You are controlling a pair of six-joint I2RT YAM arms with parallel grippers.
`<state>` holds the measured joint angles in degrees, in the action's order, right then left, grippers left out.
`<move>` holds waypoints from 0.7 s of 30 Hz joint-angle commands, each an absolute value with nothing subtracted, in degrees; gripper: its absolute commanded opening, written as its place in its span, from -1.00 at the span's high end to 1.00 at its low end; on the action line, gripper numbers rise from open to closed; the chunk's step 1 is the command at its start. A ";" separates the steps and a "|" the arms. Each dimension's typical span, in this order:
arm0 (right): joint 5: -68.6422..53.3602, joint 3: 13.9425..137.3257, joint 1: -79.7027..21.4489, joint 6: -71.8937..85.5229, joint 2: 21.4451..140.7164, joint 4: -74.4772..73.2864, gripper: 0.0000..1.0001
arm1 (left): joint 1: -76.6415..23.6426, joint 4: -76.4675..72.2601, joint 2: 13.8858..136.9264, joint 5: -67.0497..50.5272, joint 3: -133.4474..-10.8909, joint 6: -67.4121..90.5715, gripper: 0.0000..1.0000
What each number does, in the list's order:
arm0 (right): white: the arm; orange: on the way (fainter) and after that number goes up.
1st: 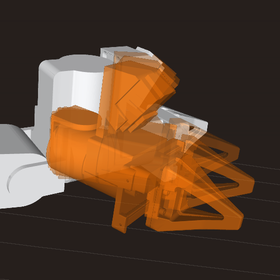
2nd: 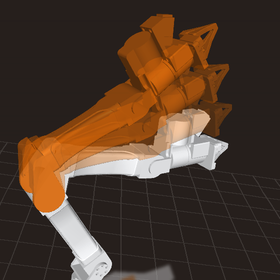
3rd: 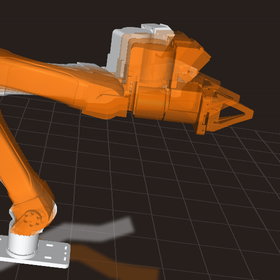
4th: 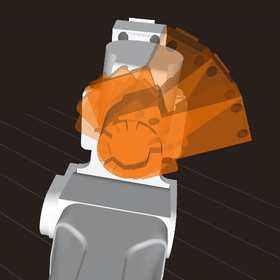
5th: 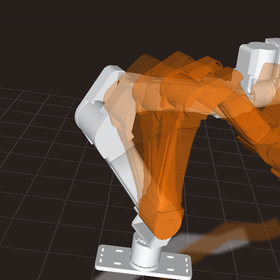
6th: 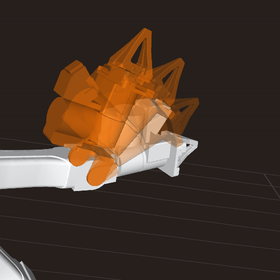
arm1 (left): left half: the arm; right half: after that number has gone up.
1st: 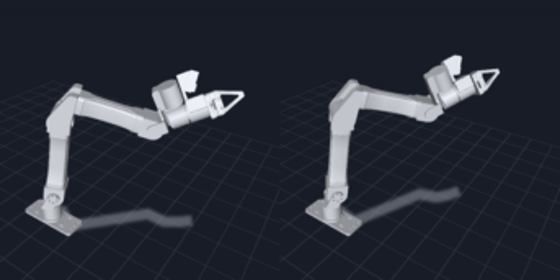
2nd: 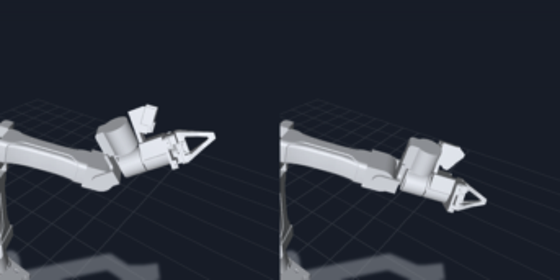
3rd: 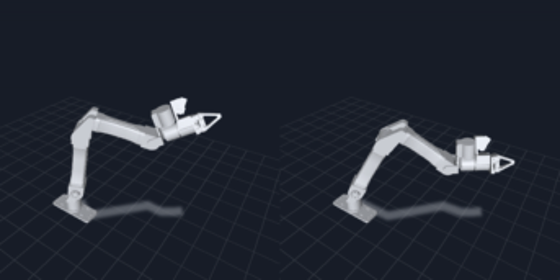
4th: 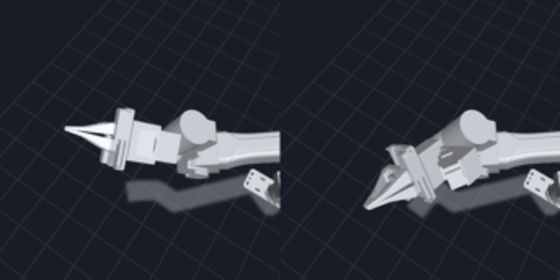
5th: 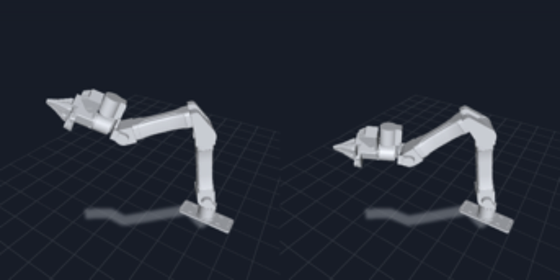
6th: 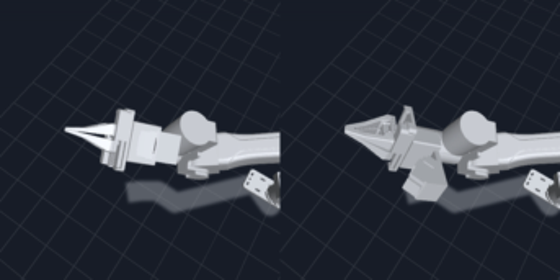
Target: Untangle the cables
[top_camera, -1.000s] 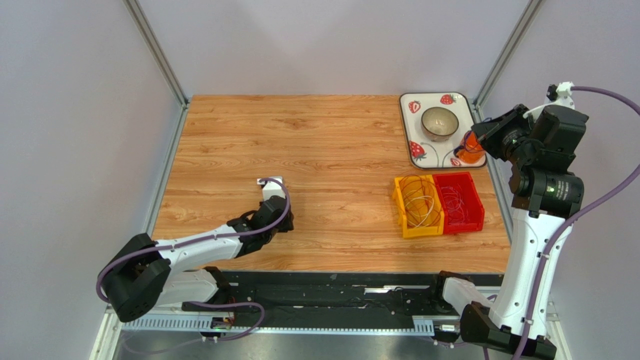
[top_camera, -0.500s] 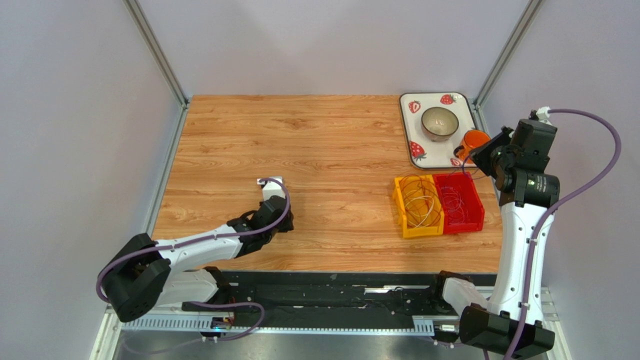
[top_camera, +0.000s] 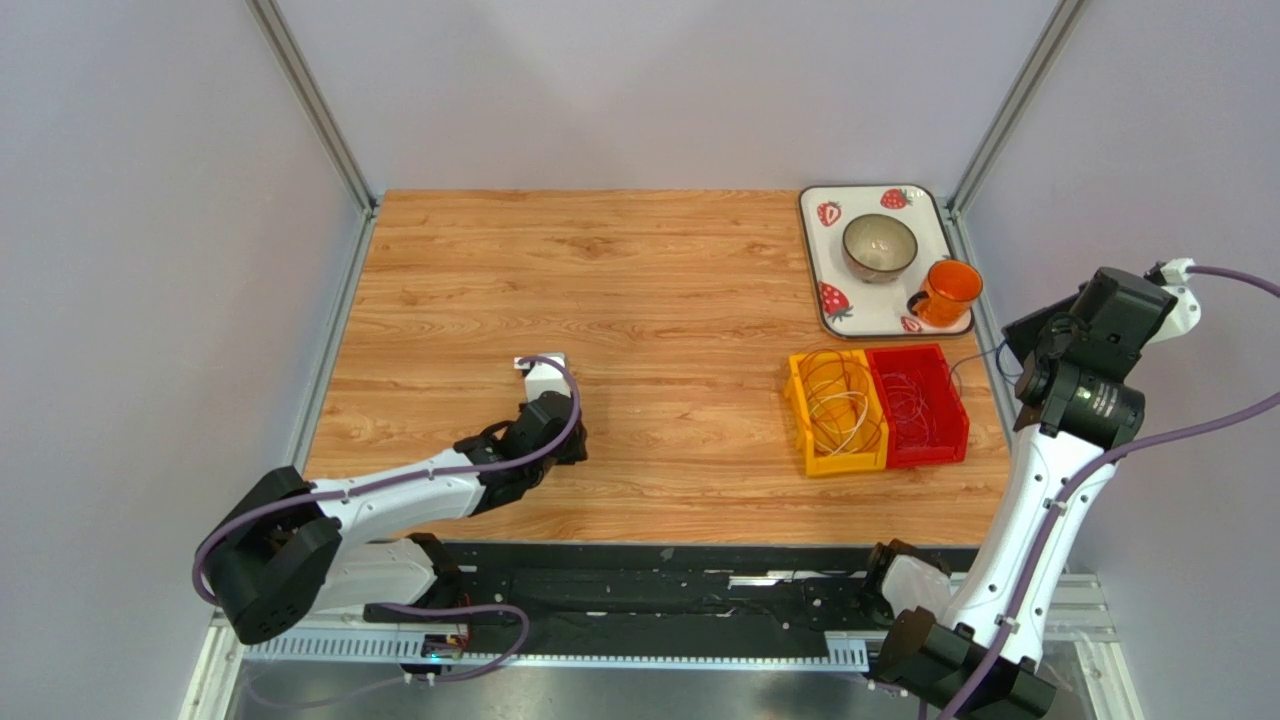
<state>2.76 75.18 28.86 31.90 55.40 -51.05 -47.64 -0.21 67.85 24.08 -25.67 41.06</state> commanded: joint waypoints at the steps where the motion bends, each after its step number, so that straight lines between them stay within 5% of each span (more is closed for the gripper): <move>1: 5.52 71.29 29.18 33.48 54.32 -46.58 1.00 | -47.64 -1.05 68.20 24.43 -27.60 41.40 0.32; 9: 9.85 57.67 29.18 35.95 49.92 -36.40 1.00 | -47.64 -0.88 68.47 24.26 -27.86 41.31 0.32; 21: -6.76 51.51 26.46 36.91 55.72 -30.50 1.00 | -47.64 -0.79 68.73 24.43 -28.04 41.31 0.33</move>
<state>0.23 52.88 28.27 35.75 55.31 -35.73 -47.64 -0.10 68.47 24.08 -25.98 41.04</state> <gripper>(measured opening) 0.007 0.336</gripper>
